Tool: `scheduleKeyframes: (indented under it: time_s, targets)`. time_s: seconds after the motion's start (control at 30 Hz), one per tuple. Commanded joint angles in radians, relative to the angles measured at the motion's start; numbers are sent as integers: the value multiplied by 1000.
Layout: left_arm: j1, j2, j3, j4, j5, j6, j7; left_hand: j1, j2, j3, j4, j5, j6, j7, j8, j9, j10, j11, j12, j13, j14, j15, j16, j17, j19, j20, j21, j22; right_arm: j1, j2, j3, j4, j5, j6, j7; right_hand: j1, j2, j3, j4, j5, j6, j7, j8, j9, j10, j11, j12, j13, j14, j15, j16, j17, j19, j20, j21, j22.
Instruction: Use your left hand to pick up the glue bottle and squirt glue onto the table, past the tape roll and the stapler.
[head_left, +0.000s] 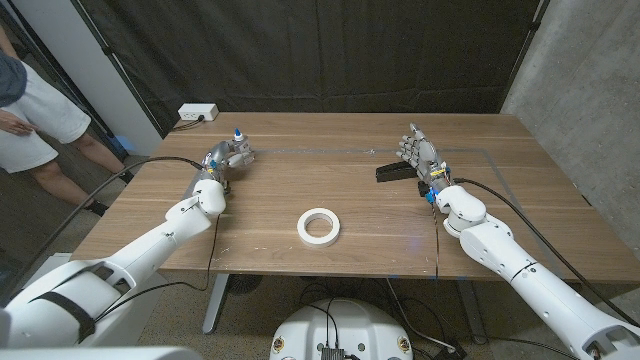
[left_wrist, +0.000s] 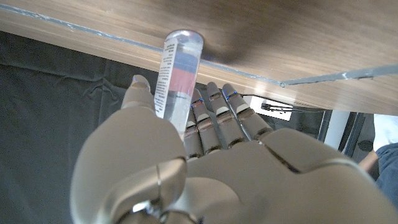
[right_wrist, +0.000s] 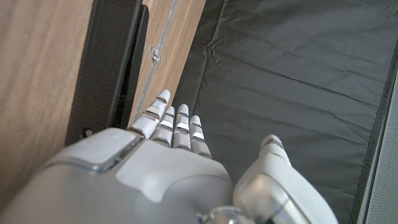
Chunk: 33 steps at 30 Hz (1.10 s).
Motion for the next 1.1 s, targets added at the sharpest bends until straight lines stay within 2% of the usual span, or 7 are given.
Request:
scheduleKeyframes:
  time_s: [0.03, 0.1, 0.17, 0.23, 0.43, 0.73, 1.1]
  targets:
    - [-39, -64, 5, 99, -15, -70, 58, 76, 62, 56, -25, 0, 116, -4, 34, 2, 121, -19, 28, 2, 112, -58, 24, 1, 71, -26, 20, 2, -7, 1, 5, -6, 2, 3, -10, 5, 7, 1, -6, 1, 11, -2, 1, 5, 11, 2, 7, 3, 13, 2, 2, 6, 7, -2, 4, 3]
    - [-43, -73, 2, 119, -24, -97, 70, 114, 99, 111, -22, -16, 228, 3, 61, 0, 209, -11, 37, 0, 199, -71, 31, -2, 108, -40, 28, 2, -7, 2, 6, -7, 3, 1, -12, 5, 7, 1, -6, 0, 11, -2, 1, 5, 10, 2, 7, 3, 14, 2, 2, 6, 7, -1, 5, 3]
    - [-43, -78, -1, 125, -27, -109, 84, 130, 106, 164, -4, -21, 325, 2, 81, -1, 305, -16, 50, -1, 290, -86, 38, -4, 135, -44, 35, 2, -5, 2, 4, -3, 2, 6, -8, 4, 7, 1, -6, 0, 11, -2, 1, 5, 11, 2, 7, 3, 16, 2, 3, 6, 9, -1, 5, 3]
    - [-37, -76, -5, 116, -28, -103, 93, 132, 103, 178, 2, -21, 335, 5, 79, -1, 333, -15, 52, -1, 310, -90, 35, -5, 152, -51, 40, 2, -4, 3, 3, -2, 1, 3, -8, 4, 7, 1, -6, 0, 11, -2, 1, 5, 11, 2, 7, 3, 16, 3, 3, 6, 10, -1, 5, 3]
    - [-13, -62, -28, 66, -52, -76, 93, 135, 103, 188, 5, -22, 344, 9, 79, -1, 339, -10, 49, -1, 321, -92, 33, -6, 154, -49, 40, 2, 4, 6, -3, 5, -1, 6, 1, 4, 7, 1, -6, 0, 11, -3, 1, 5, 12, 3, 7, 3, 17, 2, 3, 6, 11, -1, 5, 3]
    - [80, 36, -81, -195, -63, 90, 35, 139, 104, 206, 11, -22, 341, 17, 71, 0, 341, -16, 40, -1, 335, -87, 27, -6, 160, -42, 41, 3, 3, 10, -2, 4, -3, 12, -4, 4, 7, 0, -6, 0, 11, -4, 1, 5, 14, 2, 7, 3, 17, 3, 2, 6, 12, 0, 5, 3]
    - [165, 98, -139, -366, -20, 126, 79, 142, 102, 222, 18, -24, 347, 22, 67, 0, 348, -15, 34, -1, 346, -89, 22, -6, 163, -41, 42, 3, -19, 15, 12, -10, -22, 73, -20, 4, 8, 0, -6, 0, 13, -2, 1, 5, 15, 3, 7, 3, 17, 3, 1, 6, 13, 0, 5, 3]
